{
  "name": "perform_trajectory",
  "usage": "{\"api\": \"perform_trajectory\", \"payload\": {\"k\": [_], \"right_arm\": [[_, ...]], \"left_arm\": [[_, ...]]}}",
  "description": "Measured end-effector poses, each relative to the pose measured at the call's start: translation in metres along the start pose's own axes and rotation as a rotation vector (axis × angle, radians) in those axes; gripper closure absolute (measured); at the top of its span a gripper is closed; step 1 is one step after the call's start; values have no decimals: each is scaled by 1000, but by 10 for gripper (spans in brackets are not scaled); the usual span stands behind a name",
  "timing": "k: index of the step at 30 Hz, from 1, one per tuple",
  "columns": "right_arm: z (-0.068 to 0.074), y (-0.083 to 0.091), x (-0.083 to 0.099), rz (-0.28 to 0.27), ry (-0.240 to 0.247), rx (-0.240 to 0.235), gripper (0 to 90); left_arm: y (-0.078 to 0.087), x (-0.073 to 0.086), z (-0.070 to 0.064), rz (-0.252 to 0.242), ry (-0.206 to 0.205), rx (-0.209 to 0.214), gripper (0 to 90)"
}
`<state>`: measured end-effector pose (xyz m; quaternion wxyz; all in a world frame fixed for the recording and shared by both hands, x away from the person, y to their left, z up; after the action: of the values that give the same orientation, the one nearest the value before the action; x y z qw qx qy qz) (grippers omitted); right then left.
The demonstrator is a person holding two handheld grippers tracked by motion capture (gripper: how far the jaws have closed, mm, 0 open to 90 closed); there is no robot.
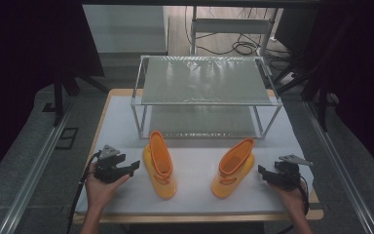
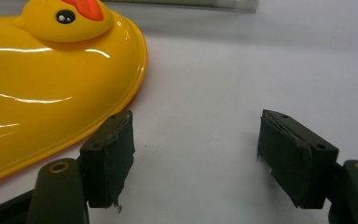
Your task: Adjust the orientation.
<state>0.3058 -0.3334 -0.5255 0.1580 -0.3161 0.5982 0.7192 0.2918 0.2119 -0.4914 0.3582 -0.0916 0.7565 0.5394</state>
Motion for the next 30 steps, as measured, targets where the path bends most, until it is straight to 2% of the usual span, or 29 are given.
{"api": "perform_trajectory", "payload": {"k": [14, 15, 16, 17, 18, 19, 20, 22, 25, 27, 29, 30], "right_arm": [[0, 1, 1, 0, 3, -4, 271], [0, 1, 1, 1, 4, -5, 271], [0, 1, 1, 1, 4, -5, 271], [0, 1, 1, 0, 3, -5, 271], [0, 1, 1, -1, 2, -6, 271], [-1, 1, 1, 1, 1, -8, 272], [-1, 1, 1, 1, 1, -8, 272], [-1, 1, 1, -1, -6, -10, 274], [-1, 0, 1, -3, -5, -10, 277], [-1, 0, 1, -5, -6, -10, 278], [-1, 0, 0, -4, -4, -9, 280], [-1, 0, 0, -4, -3, -7, 283]], "left_arm": [[3, 0, -2, -16, 6, 4, 363], [4, 0, -2, -18, 4, 7, 457], [5, 0, -3, -26, 2, 10, 457], [7, 0, -4, -38, 3, 11, 523], [9, 0, -5, -48, 8, 16, 614], [13, -1, -7, -57, 15, 34, 751], [15, -1, -8, -60, 12, 47, 793], [19, -1, -13, -65, 9, 82, 844], [23, 3, -20, -71, -6, 104, 874], [26, 16, -33, -78, -20, 145, 883], [27, 21, -37, -82, -25, 160, 888], [28, 29, -47, -93, -39, 179, 897]]}}
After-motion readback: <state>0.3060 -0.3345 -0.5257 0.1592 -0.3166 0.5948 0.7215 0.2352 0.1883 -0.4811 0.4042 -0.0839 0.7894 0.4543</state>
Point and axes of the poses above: each handheld gripper's, and its own axes: y roughly backward along the jaws, x roughly out of its underside, z roughly to its left, the point moved 1 cm from there along -y, roughly forward along the jaws, and after that the axes turned 9 degrees about z, right-handed, at the moved point
